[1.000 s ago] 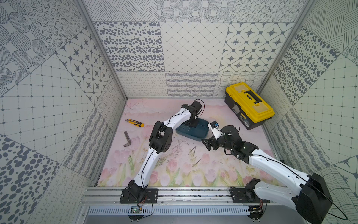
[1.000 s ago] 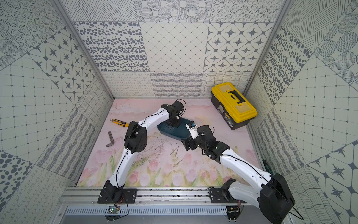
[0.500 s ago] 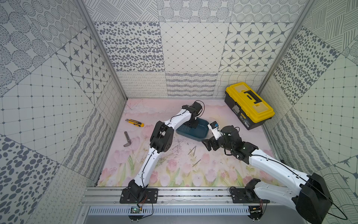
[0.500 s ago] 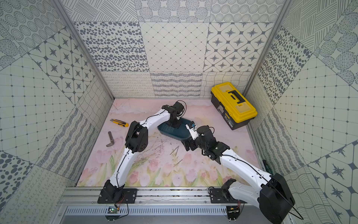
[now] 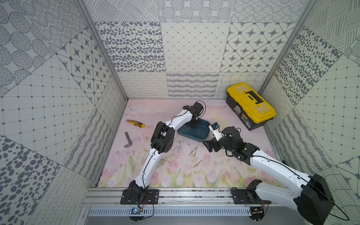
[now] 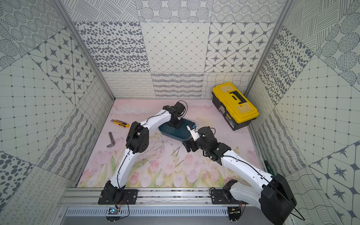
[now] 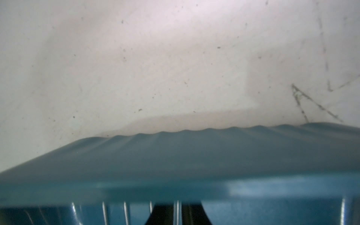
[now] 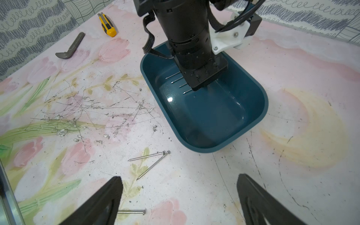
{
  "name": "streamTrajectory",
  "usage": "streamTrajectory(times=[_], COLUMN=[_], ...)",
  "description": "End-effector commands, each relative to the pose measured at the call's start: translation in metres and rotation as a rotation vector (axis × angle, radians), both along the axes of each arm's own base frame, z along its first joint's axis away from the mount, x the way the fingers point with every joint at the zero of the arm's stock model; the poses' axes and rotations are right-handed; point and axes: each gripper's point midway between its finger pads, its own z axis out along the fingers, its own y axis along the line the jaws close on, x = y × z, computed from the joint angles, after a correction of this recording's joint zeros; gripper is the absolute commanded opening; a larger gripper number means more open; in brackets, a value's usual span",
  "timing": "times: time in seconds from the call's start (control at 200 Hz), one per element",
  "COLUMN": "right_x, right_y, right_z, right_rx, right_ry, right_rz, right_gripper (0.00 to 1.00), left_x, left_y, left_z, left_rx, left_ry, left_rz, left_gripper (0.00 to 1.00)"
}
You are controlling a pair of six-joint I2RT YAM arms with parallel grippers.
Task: Put the nails on the desktop into the storage box
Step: Place the nail in the storage box.
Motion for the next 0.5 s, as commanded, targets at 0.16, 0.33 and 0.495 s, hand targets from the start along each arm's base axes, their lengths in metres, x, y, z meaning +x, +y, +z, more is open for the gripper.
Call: streamTrajectory(times=[0.16, 0.33, 0.495], right_x=[-0.002, -0.005, -0.01], right_y=[0.0, -0.002, -0.003], right_z=[0.012, 0.017, 0.022], right_rx=[0.039, 0.044, 0.058], right_ry=[-0.027, -0.036, -0.04], right_rz=[0.002, 0.003, 0.009], right_gripper=[0.97, 0.97, 0.97], left_x=[-0.002, -0.01, -0.026], left_y=[-0.004, -0.002, 0.006], left_z=[0.04, 0.059, 0.083], left_rx=[-0.027, -0.024, -0.036], left_ry=[-0.059, -0.086, -0.109], left_rz=[0.001, -0.002, 0.007], left_gripper=[0.17, 0.17, 0.17])
